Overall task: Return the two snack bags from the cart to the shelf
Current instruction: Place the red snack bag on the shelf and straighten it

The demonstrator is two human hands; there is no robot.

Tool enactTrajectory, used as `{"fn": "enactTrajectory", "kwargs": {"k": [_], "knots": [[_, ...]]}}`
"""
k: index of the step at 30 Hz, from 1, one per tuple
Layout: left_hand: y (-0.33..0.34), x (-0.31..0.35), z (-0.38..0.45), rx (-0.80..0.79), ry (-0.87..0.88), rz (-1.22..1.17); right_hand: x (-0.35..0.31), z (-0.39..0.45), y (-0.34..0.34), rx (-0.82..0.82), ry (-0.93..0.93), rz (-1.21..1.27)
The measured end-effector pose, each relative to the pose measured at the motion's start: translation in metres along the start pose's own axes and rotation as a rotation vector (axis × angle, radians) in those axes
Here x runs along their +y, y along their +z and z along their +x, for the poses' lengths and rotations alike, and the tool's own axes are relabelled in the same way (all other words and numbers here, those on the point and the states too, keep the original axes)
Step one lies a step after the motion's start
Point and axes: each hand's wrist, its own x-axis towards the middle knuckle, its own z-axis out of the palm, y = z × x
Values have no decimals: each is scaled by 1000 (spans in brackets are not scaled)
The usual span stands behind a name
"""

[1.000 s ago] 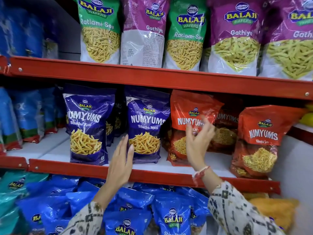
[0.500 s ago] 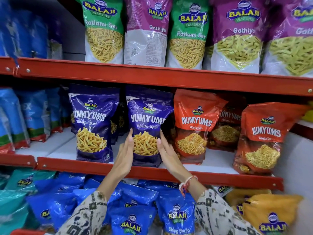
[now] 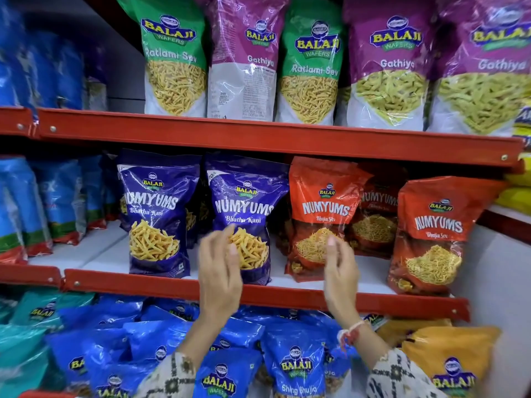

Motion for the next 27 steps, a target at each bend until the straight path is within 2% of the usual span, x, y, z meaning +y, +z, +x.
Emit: {"fn": "enactTrajectory", "kwargs": {"k": [2, 3, 5, 7, 9, 13, 19, 27], "knots": [[22, 13, -5, -165, 48, -118, 8, 15, -18, 103, 42, 8], [34, 20, -5, -272, 3, -174, 13, 24, -25, 95, 82, 15], [60, 30, -4, -428, -174, -268, 22, 40, -33, -19, 193, 44], [84, 33, 1, -505, -360, -321, 25, 50, -36, -164, 276, 144], [102, 29, 5, -550, -458, -367, 25, 56, -37, -286, 271, 226], [118, 15, 6, -646, -504, -363, 23, 58, -38, -421, 234, 172], [103, 24, -3, -745, -520, -256, 27, 39, -65, -444, 188, -66], [84, 48, -9, -793, -449, -160, 14, 23, -92, -461, 156, -158]]}}
